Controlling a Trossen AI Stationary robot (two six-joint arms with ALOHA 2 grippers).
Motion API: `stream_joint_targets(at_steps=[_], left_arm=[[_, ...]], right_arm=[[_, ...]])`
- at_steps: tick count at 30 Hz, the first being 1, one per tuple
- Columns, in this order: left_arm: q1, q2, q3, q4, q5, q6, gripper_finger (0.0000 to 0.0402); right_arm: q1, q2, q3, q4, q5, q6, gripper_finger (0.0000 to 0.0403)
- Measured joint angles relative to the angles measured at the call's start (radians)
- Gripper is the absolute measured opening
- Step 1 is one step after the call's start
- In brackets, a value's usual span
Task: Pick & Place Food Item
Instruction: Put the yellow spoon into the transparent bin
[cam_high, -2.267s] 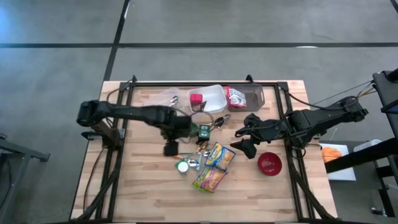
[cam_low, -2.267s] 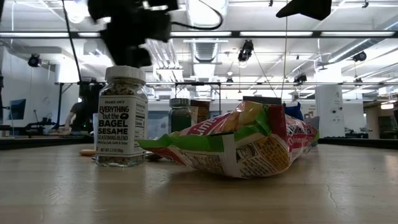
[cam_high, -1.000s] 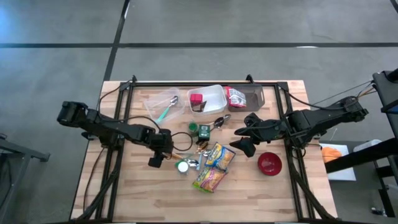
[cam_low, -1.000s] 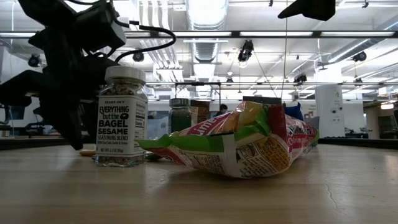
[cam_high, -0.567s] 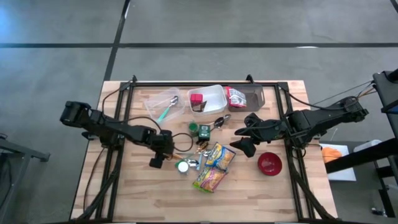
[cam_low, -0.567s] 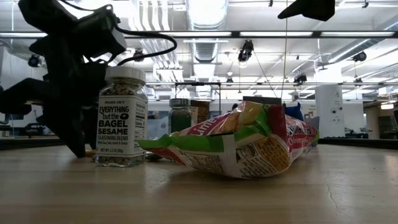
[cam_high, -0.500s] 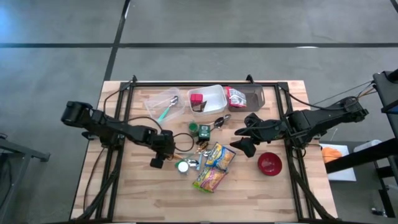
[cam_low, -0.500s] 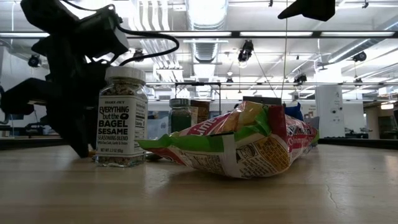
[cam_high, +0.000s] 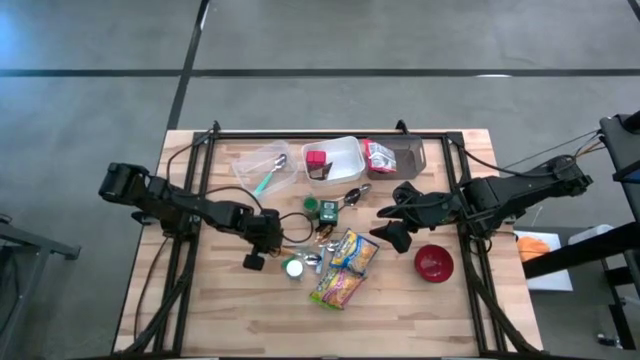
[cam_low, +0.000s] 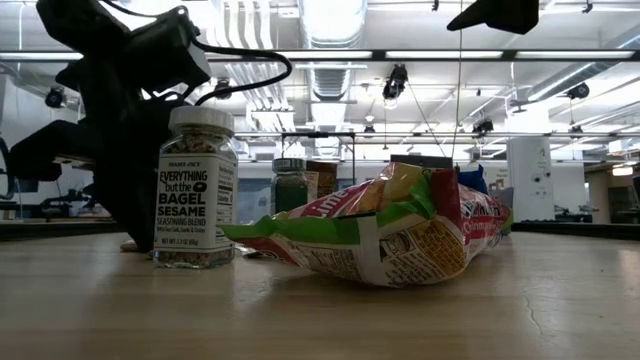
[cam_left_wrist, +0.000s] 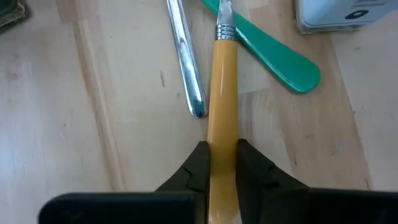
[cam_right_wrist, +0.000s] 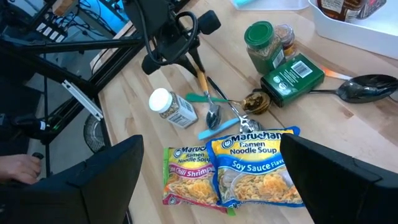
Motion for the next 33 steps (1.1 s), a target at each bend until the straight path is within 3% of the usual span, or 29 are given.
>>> stream_joint_targets(at_steps=[4,17,25,28,33], left_arm=[[-0.001,-0.014,0.022,-0.015,0.06,0.0,0.0001],[-0.001,-0.044,0.061,-0.17,0.052,0.0,0.0003],[-0.007,-0.058,0.065,-0.166,0.028,-0.102,0.0001],[-0.02,-0.072,0.069,-0.168,0.036,-0.102,0.0022],[-0.052,-0.093,0.09,-0.144,0.03,-0.092,0.0097]], right_arm=[[0.0,0.0,0.0,0.0,0.0,-0.001,0.0375],[0.0,0.0,0.0,-0.003,-0.001,-0.02,0.0375],[0.0,0.0,0.0,-0.002,-0.002,-0.016,0.0375],[0.0,0.0,0.0,-0.002,-0.009,-0.011,0.0375],[0.0,0.0,0.0,-0.002,-0.026,0.0,0.0375]])
